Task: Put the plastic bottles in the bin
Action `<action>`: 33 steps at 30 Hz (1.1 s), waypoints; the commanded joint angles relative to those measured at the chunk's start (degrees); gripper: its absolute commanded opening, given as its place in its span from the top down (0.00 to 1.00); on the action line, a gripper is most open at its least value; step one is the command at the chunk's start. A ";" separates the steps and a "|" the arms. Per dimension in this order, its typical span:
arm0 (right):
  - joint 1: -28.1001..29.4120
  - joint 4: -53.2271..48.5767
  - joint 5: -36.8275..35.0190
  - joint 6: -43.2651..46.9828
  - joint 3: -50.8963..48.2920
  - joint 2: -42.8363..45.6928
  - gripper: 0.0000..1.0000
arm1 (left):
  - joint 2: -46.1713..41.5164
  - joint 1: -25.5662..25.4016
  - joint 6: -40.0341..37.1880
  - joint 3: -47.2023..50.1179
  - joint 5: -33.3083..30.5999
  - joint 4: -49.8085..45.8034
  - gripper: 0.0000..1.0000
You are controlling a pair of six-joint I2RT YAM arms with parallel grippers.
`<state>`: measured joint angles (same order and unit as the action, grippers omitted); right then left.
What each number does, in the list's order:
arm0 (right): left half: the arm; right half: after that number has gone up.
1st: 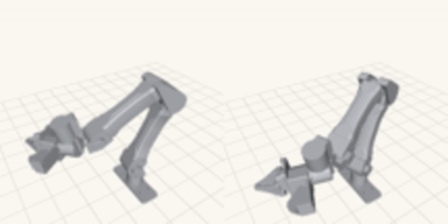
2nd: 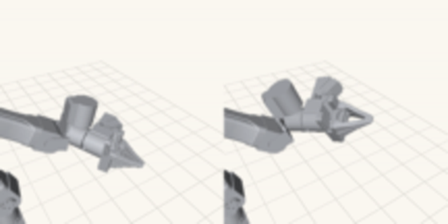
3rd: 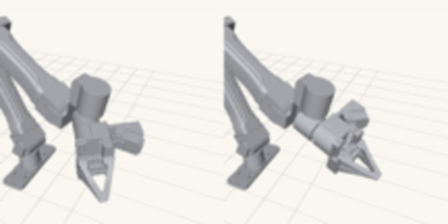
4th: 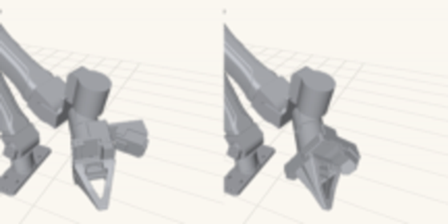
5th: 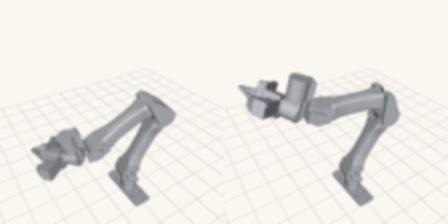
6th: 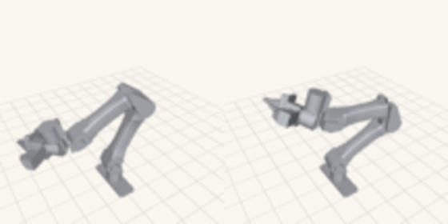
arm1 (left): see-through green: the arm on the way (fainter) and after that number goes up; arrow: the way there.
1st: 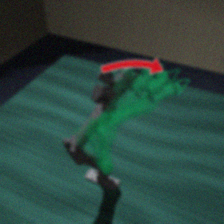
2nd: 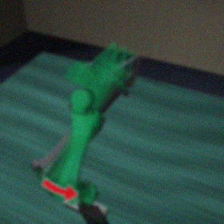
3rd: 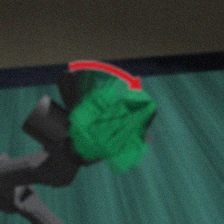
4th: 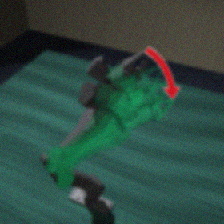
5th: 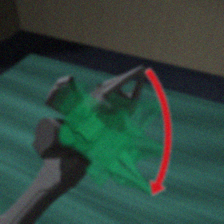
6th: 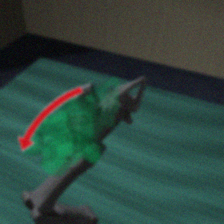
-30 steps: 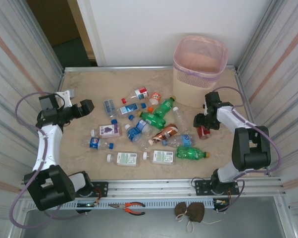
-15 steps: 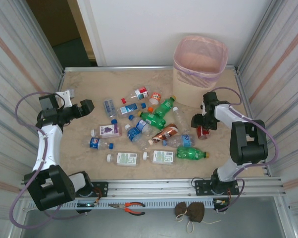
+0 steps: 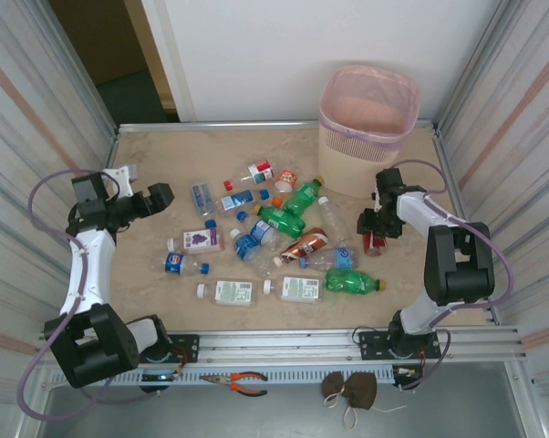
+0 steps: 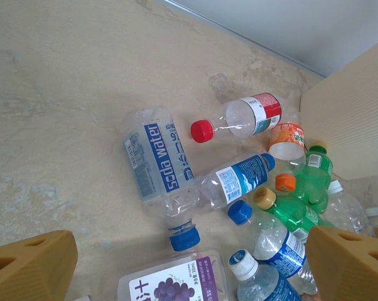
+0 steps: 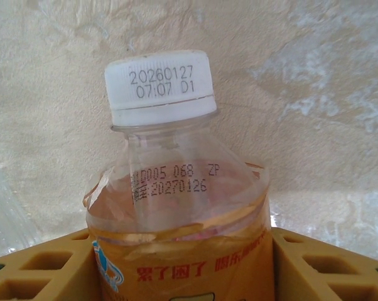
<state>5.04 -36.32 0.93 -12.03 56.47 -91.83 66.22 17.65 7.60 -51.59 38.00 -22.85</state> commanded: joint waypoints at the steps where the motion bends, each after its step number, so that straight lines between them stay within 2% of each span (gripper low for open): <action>1: -0.55 -1.59 -1.16 -1.33 -0.20 3.54 0.46 | -0.39 0.32 0.40 0.44 1.76 0.57 0.06; 11: -0.80 -7.88 -3.06 -1.76 4.24 14.00 0.47 | -0.24 0.40 0.72 0.33 2.20 0.94 0.06; 19: -0.75 -12.91 -1.40 -3.12 17.46 20.57 0.47 | -0.03 0.37 0.98 0.29 2.80 1.32 0.06; 27: -0.84 -12.67 2.93 -5.30 38.20 16.75 0.47 | 0.01 0.46 1.08 0.51 2.96 1.58 0.06; 33: -2.62 -8.44 5.03 -6.45 50.28 6.81 0.47 | -0.03 0.47 1.11 0.53 2.78 1.58 0.06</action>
<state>3.73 -46.76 3.66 -16.36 102.76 -79.57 66.22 17.65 8.01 -51.59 39.44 -22.41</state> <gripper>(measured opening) 0.538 0.938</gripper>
